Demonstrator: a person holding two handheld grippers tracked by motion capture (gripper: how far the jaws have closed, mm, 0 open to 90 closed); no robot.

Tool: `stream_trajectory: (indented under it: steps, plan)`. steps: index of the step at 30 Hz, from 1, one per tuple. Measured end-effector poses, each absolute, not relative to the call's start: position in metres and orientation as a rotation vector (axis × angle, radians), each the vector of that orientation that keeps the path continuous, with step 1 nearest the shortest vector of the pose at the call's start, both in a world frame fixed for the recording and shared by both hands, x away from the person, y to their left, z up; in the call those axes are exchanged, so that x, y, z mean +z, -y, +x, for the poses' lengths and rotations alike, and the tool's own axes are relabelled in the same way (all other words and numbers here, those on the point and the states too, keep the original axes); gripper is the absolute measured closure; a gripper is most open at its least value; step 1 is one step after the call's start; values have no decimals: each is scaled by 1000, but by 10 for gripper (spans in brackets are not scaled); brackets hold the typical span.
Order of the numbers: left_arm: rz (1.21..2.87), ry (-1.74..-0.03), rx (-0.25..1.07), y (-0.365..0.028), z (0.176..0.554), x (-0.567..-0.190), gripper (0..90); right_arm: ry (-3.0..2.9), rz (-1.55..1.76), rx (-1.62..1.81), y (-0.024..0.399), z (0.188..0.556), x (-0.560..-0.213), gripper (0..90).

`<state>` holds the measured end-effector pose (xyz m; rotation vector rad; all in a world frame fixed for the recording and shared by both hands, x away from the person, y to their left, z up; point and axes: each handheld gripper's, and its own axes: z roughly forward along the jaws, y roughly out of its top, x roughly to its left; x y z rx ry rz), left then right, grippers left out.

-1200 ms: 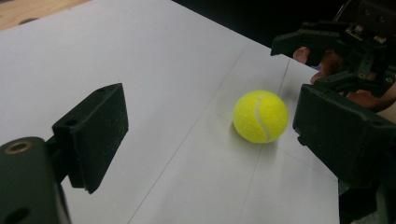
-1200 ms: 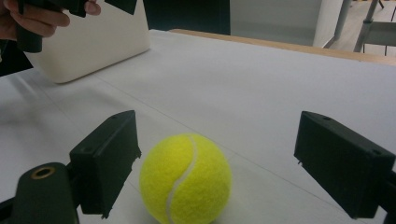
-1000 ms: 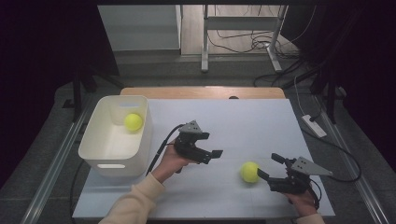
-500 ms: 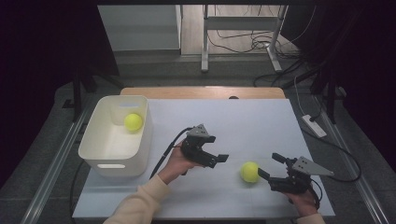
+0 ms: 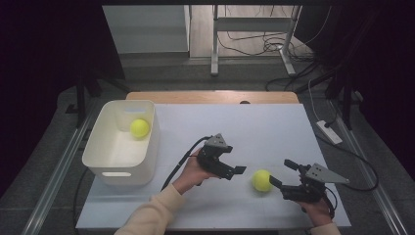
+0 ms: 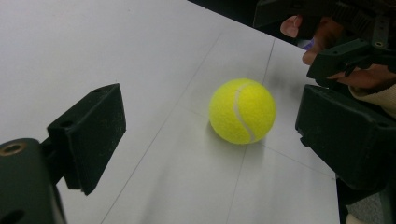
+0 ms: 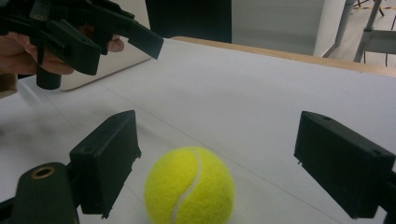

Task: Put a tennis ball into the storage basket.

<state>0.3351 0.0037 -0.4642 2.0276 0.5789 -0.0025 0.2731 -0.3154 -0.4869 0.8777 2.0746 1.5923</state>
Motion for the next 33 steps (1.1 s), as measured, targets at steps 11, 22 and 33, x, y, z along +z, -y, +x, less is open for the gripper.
stream_trajectory:
  steps: [11, 22, 33]
  plan:
    - [2041, -568, -24, 8, 337, -469, 100, -2071, 877, 1592, 316, 272, -486, 139]
    - [2056, -552, -46, 19, 338, -473, 99, -2066, 881, 1591, 317, 273, -485, 139]
    - [2067, -529, -67, 30, 338, -476, 100, -2054, 890, 1597, 318, 273, -484, 139]
